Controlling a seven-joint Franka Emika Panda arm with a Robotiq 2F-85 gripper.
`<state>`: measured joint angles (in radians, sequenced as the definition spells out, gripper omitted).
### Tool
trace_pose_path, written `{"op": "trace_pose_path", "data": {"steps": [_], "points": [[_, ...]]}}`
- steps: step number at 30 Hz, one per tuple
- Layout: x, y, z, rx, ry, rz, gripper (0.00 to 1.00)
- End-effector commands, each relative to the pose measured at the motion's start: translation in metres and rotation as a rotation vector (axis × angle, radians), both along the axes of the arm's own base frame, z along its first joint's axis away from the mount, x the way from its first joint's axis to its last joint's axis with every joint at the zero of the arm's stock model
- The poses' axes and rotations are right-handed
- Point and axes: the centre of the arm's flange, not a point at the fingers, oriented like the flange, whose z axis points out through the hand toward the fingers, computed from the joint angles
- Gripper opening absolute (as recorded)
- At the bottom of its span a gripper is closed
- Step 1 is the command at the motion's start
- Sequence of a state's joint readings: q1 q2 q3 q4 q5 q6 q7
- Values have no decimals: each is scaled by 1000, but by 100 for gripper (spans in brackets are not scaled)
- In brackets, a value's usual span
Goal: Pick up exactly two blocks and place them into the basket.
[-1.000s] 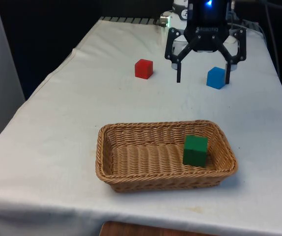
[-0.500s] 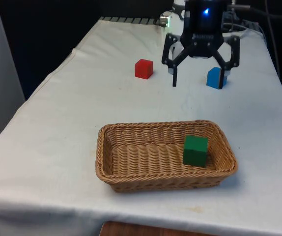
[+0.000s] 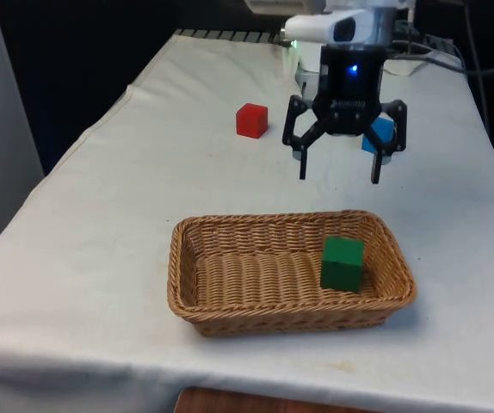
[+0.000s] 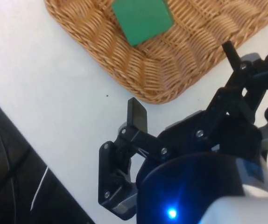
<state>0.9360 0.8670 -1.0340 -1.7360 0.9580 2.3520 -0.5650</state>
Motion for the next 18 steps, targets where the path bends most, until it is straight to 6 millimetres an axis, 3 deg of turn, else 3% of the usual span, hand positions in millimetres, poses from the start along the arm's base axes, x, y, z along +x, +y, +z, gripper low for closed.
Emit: {"op": "trace_pose_path", "data": {"steps": [1,7,8,9,14,15,16,18], "points": [[-11,1,-3,-5,-4,3,100],[-20,-1,-13,-16,8,3,100],[-8,-1,-13,-13,10,2,100],[-21,-1,-13,-16,9,5,100],[-26,-4,-13,-12,15,3,100],[-12,-5,-14,-10,18,1,100],[-26,-5,-13,-11,16,3,100],[-28,-6,-11,-9,19,3,100]]}}
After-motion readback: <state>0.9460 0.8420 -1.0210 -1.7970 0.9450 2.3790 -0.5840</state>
